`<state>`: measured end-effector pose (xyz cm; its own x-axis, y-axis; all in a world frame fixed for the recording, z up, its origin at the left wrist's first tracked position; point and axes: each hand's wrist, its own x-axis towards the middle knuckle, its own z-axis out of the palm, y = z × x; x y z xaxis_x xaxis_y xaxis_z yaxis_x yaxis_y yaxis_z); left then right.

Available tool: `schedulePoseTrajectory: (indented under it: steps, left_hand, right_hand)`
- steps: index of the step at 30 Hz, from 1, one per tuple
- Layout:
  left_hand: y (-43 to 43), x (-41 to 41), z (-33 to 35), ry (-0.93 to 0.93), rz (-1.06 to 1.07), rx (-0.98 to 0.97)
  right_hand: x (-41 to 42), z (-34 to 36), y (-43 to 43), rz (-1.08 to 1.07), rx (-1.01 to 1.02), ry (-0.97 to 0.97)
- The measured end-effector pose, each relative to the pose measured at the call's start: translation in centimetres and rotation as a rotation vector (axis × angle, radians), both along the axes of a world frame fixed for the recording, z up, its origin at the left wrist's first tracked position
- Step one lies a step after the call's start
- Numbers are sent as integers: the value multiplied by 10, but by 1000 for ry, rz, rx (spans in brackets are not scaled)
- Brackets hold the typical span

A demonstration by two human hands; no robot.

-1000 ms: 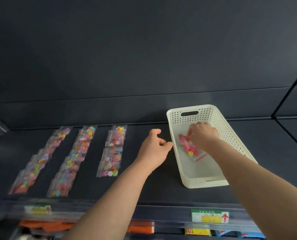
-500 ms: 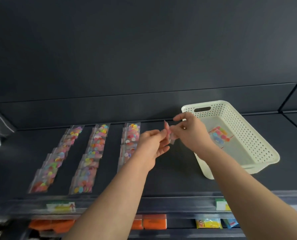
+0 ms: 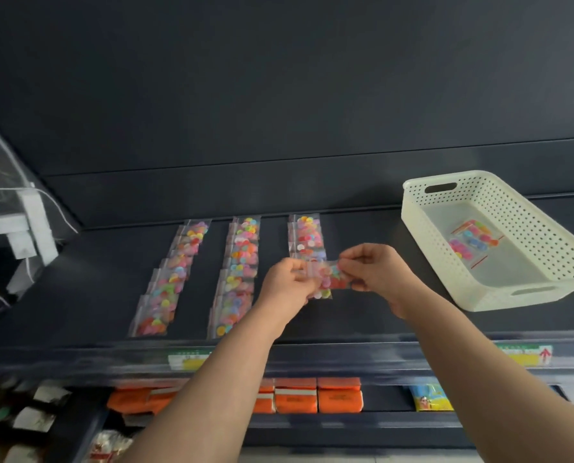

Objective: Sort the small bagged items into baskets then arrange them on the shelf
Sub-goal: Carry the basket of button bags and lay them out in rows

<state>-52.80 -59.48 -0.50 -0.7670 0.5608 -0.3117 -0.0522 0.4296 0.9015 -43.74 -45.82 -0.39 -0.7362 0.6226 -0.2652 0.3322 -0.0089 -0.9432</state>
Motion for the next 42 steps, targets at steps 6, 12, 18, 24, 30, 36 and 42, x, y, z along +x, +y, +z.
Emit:
schedulePoseTrajectory:
  steps: [6,12,18,24,30,36,42]
  left_hand:
    - [-26,-12,-10,6,8,-41]
    - [-36,-14,-25,143,-82,-267]
    - [-30,-15,-33,314,-131,-352]
    - [-24,-19,-38,365,-109,-378]
    - [-12,-19,-27,473,-66,-320]
    - [43,4,-2,400,-185,-164]
    - [108,43,8,372,-290,-91]
  right_hand:
    - [2,-12,-19,49,-5,-68]
    - [-1,-29,-35,-18,310,-215]
    - [-6,-33,-39,-31,440,-227]
    - [-10,-38,-37,-48,507,-243]
    - [-4,-21,-24,-21,831,-336]
    - [24,11,20,-160,1191,-289]
    - [72,22,90,-233,1172,-484]
